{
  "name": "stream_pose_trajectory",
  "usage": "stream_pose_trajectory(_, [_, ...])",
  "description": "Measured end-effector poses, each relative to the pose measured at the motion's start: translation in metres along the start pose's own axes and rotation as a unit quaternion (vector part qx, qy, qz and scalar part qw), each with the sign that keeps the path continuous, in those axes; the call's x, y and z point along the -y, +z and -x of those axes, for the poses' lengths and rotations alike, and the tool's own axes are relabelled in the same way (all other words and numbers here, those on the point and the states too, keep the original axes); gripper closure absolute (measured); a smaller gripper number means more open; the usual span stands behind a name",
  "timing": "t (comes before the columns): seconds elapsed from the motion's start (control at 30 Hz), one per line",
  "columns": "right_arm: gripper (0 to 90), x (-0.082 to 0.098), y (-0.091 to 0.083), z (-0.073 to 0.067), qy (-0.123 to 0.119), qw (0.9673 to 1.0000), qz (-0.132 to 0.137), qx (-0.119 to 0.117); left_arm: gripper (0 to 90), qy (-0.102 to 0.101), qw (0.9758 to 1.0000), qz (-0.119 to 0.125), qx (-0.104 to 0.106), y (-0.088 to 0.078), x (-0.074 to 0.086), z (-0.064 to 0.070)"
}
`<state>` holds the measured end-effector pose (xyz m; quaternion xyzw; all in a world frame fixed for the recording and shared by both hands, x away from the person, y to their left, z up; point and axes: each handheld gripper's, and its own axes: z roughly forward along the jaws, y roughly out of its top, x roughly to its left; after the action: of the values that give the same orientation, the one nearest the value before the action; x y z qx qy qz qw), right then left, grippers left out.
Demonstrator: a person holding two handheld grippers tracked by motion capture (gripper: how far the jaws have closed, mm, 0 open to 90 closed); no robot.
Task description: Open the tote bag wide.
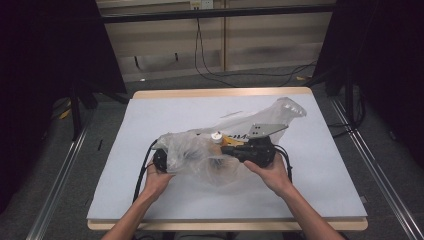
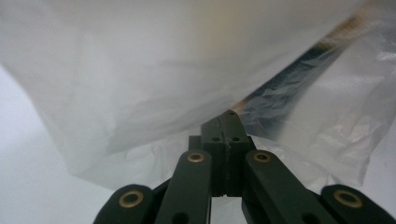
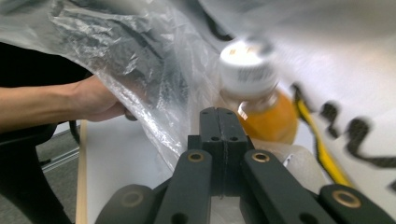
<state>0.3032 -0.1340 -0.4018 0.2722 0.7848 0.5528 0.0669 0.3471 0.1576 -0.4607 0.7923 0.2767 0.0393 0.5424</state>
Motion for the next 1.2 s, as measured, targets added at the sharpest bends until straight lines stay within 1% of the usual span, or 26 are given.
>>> stream_pose_trajectory(0.07, [90.0,0.007,0.004,0.000,0.006,0.9999,-0.007,-0.005,90.0,0.001,0.9999,-0.014,0.003,0.001,0.004,-0.004])
stream_pose_trajectory(0.1, [90.0,0.010,0.006,0.001,0.010,0.9999,-0.010,-0.005,90.0,-0.006,0.9999,-0.011,-0.002,0.003,0.006,-0.004])
stream_pose_trajectory(0.13, [90.0,0.013,0.008,0.002,0.013,0.9998,-0.015,-0.006,90.0,0.002,0.9997,-0.023,0.000,0.003,0.008,-0.007])
stream_pose_trajectory(0.17, [90.0,0.015,0.009,0.003,0.015,0.9997,-0.016,-0.010,90.0,-0.002,0.9997,-0.024,0.005,0.004,0.010,-0.008])
stream_pose_trajectory(0.2, [90.0,0.017,0.011,0.004,0.016,0.9996,-0.019,-0.011,90.0,-0.001,0.9995,-0.030,0.003,0.003,0.011,-0.010])
stream_pose_trajectory(0.23, [90.0,0.019,0.012,0.004,0.015,0.9995,-0.025,-0.011,90.0,-0.007,0.9996,-0.028,0.004,0.005,0.012,-0.009])
stream_pose_trajectory(0.27, [90.0,0.021,0.014,0.004,0.013,0.9995,-0.027,-0.011,90.0,0.013,0.9989,-0.045,0.002,0.004,0.013,-0.012])
stream_pose_trajectory(0.3, [90.0,0.023,0.016,0.005,0.017,0.9992,-0.033,-0.014,90.0,0.007,0.9990,-0.045,0.000,0.004,0.013,-0.011])
stream_pose_trajectory(0.33, [90.0,0.029,0.020,0.006,0.019,0.9988,-0.044,-0.012,90.0,0.010,0.9988,-0.049,-0.002,0.004,0.013,-0.011])
stream_pose_trajectory(0.37, [90.0,0.029,0.020,0.006,0.019,0.9988,-0.044,-0.012,90.0,-0.006,0.9995,-0.031,0.000,0.006,0.015,-0.009])
stream_pose_trajectory(0.4, [90.0,0.032,0.022,0.007,0.020,0.9987,-0.046,-0.009,90.0,0.010,0.9990,-0.045,-0.003,0.005,0.015,-0.011])
stream_pose_trajectory(0.47, [90.0,0.037,0.025,0.009,0.028,0.9981,-0.054,-0.009,90.0,0.012,0.9987,-0.050,0.000,0.004,0.016,-0.012])
stream_pose_trajectory(0.5, [90.0,0.044,0.029,0.010,0.027,0.9977,-0.061,-0.008,90.0,0.020,0.9981,-0.058,0.001,0.003,0.016,-0.013])
stream_pose_trajectory(0.53, [90.0,0.044,0.029,0.010,0.027,0.9977,-0.061,-0.008,90.0,0.023,0.9980,-0.059,-0.001,0.002,0.016,-0.013])
stream_pose_trajectory(0.63, [90.0,0.047,0.031,0.012,0.022,0.9976,-0.066,-0.006,90.0,0.020,0.9982,-0.057,0.003,0.002,0.017,-0.014])
stream_pose_trajectory(0.7, [90.0,0.048,0.031,0.013,0.021,0.9977,-0.063,-0.013,90.0,0.022,0.9982,-0.056,0.001,0.001,0.016,-0.013])
stream_pose_trajectory(0.73, [90.0,0.050,0.032,0.013,0.021,0.9976,-0.064,-0.013,90.0,0.019,0.9984,-0.053,0.003,0.001,0.016,-0.014])
stream_pose_trajectory(0.77, [90.0,0.052,0.033,0.014,0.021,0.9973,-0.070,-0.012,90.0,0.021,0.9983,-0.054,0.002,0.000,0.016,-0.014])
stream_pose_trajectory(0.8, [90.0,0.056,0.036,0.015,0.019,0.9968,-0.077,-0.010,90.0,0.018,0.9985,-0.053,0.000,-0.001,0.016,-0.014])
stream_pose_trajectory(0.83, [90.0,0.059,0.038,0.015,0.017,0.9966,-0.081,-0.008,90.0,0.023,0.9982,-0.056,0.001,-0.002,0.016,-0.015])
stream_pose_trajectory(0.9, [90.0,0.065,0.043,0.015,0.020,0.9951,-0.097,-0.005,90.0,0.024,0.9982,-0.056,0.001,-0.003,0.016,-0.014])
stream_pose_trajectory(0.93, [90.0,0.067,0.045,0.015,0.018,0.9945,-0.103,-0.006,90.0,0.022,0.9982,-0.056,0.002,-0.004,0.016,-0.014])
stream_pose_trajectory(0.97, [90.0,0.069,0.048,0.016,0.010,0.9939,-0.109,-0.005,90.0,0.023,0.9982,-0.055,0.001,-0.004,0.016,-0.013])
stream_pose_trajectory(1.03, [90.0,0.071,0.050,0.015,0.008,0.9914,-0.131,0.000,90.0,0.021,0.9984,-0.053,0.001,-0.005,0.016,-0.012])
stream_pose_trajectory(1.1, [90.0,0.074,0.053,0.017,0.015,0.9894,-0.144,0.001,90.0,0.021,0.9983,-0.053,0.003,-0.006,0.015,-0.012])
stream_pose_trajectory(1.2, [90.0,0.074,0.053,0.015,0.009,0.9888,-0.149,0.008,90.0,0.021,0.9984,-0.053,0.002,-0.008,0.015,-0.009])
